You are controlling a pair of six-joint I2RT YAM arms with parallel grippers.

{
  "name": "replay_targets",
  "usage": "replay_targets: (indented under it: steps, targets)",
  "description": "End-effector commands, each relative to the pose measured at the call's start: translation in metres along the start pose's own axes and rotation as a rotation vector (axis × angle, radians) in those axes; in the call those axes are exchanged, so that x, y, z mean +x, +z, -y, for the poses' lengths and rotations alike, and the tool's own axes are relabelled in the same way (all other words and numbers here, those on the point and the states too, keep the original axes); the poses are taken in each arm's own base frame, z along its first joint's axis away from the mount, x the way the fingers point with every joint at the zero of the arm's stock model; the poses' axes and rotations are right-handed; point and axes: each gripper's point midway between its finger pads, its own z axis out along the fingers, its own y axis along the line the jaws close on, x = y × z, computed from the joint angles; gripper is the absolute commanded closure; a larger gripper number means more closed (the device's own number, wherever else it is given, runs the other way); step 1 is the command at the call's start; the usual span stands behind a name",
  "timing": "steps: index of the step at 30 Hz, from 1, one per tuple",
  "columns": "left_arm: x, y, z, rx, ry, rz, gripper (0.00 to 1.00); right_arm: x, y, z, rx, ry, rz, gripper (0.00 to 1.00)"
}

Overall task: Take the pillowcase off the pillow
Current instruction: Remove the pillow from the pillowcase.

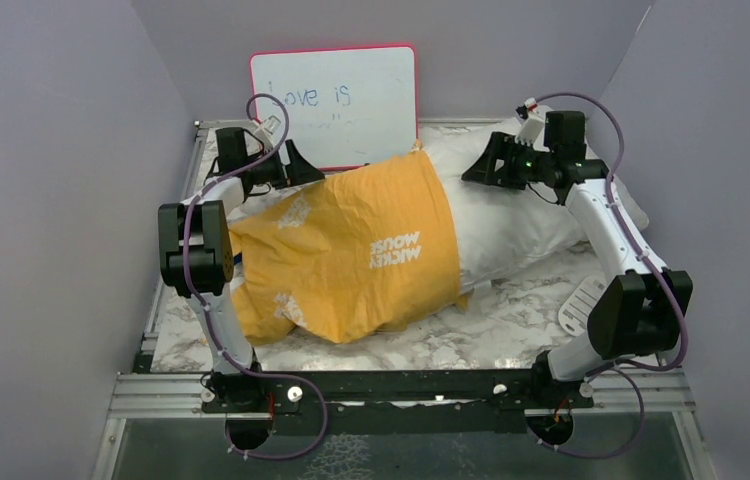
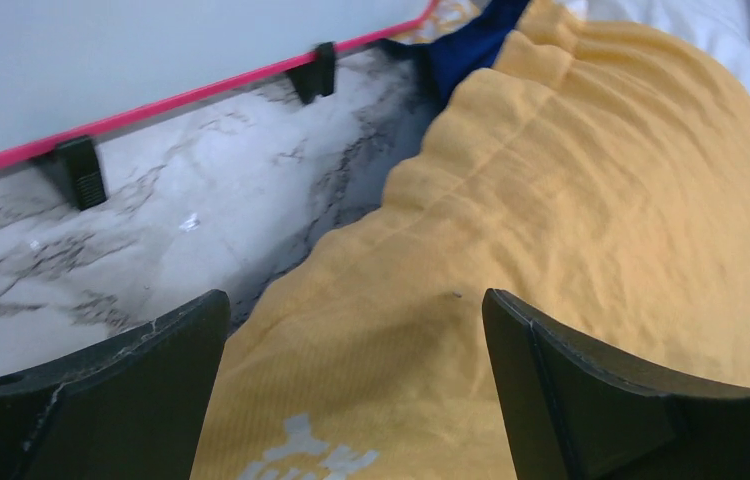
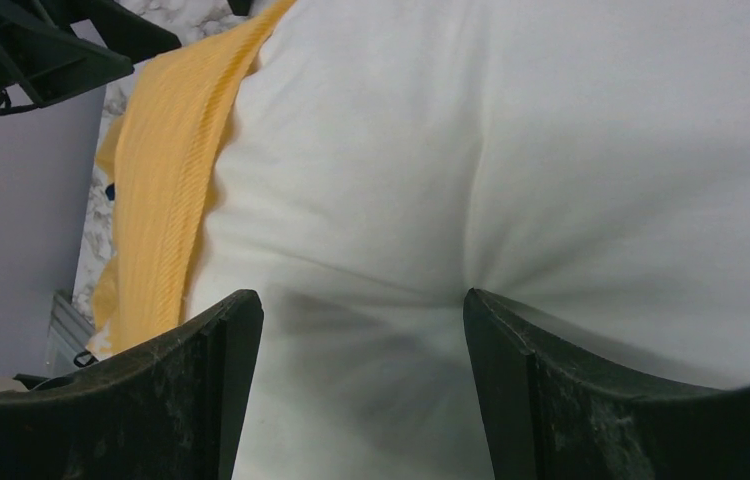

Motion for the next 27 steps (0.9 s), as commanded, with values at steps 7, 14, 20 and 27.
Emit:
replay_targets:
  steps: [7, 14, 20, 27]
  targets:
    - [0.023, -0.015, 0.061, 0.474, 0.099, -0.138, 0.01, 0.059, 0.011, 0.040, 0.157, 0.111, -0.147, 0.21]
    - [0.052, -0.015, 0.049, 0.408, 0.090, -0.173, 0.01, 0.060, 0.015, 0.046, 0.185, 0.142, -0.138, 0.21]
    - [0.073, -0.013, 0.042, 0.404, 0.046, -0.251, 0.08, 0.058, 0.013, 0.046, 0.190, 0.145, -0.132, 0.21]
    - [0.087, -0.033, 0.054, 0.317, 0.082, -0.286, 0.80, 0.060, 0.014, 0.073, 0.353, 0.254, -0.094, 0.25]
